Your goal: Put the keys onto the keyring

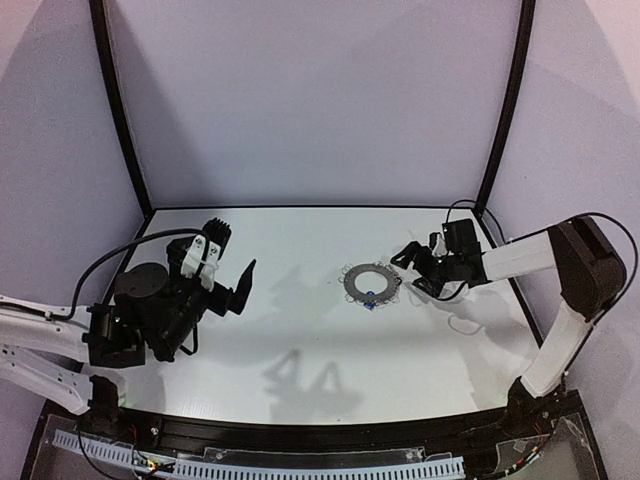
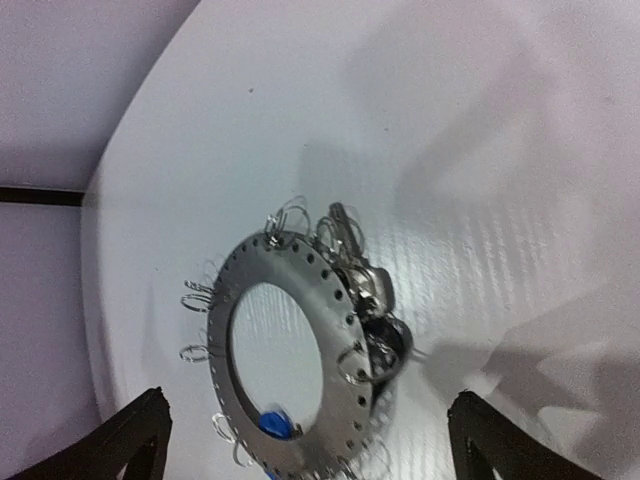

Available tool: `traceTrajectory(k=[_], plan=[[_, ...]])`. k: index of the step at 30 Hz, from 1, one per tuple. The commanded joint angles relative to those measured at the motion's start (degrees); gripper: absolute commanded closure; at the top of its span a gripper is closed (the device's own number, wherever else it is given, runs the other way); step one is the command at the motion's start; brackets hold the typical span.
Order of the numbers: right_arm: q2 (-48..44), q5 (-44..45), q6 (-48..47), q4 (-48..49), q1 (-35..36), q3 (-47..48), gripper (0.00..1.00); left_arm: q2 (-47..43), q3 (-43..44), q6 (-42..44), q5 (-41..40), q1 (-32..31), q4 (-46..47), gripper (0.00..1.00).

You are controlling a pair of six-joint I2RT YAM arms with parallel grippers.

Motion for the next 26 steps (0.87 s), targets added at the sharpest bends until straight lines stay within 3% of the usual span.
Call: traceTrajectory(k=[1, 4, 6, 9, 11, 15, 19, 26], plan=[[-8.0, 14.2, -4.9, -28.9, -0.2, 3.8, 0.01, -0.7, 1.6, -3.3, -2.6, 2.6, -2.6, 0.01], [-15.4, 23.7, -6.0, -38.5, -0.2, 4.2, 0.01, -2.4, 2.9, -8.6, -2.6, 5.8, -7.7, 0.01], [-22.4, 27.9, -6.3, -39.9, -0.2, 2.8, 0.01, -3.8, 4.5, -14.3, -2.5, 9.1, -13.9, 0.01], [-33.2, 33.5, -7.2, -39.3, -0.2, 0.0, 0.01, -5.3, 9.1, -30.4, 0.8, 17.3, -29.1, 0.01], [-39.5, 36.2, -10.3, -37.7, -0.3, -1.7, 0.01, -5.4, 12.3, -40.2, 5.8, 26.6, -42.1, 0.01], [-47.2, 37.9, -17.0, -37.3, -0.3, -2.8, 0.01, -3.2, 16.5, -52.5, 17.1, 41.4, -54.4, 0.01], [-50.1, 39.3, -19.3, -40.8, -0.3, -2.0, 0.01, -0.3, 18.6, -56.7, 26.5, 52.1, -61.5, 0.01], [-52.3, 40.5, -21.8, -41.6, -0.3, -2.9, 0.01, -1.7, 17.7, -58.2, 26.3, 55.9, -61.7, 0.01]])
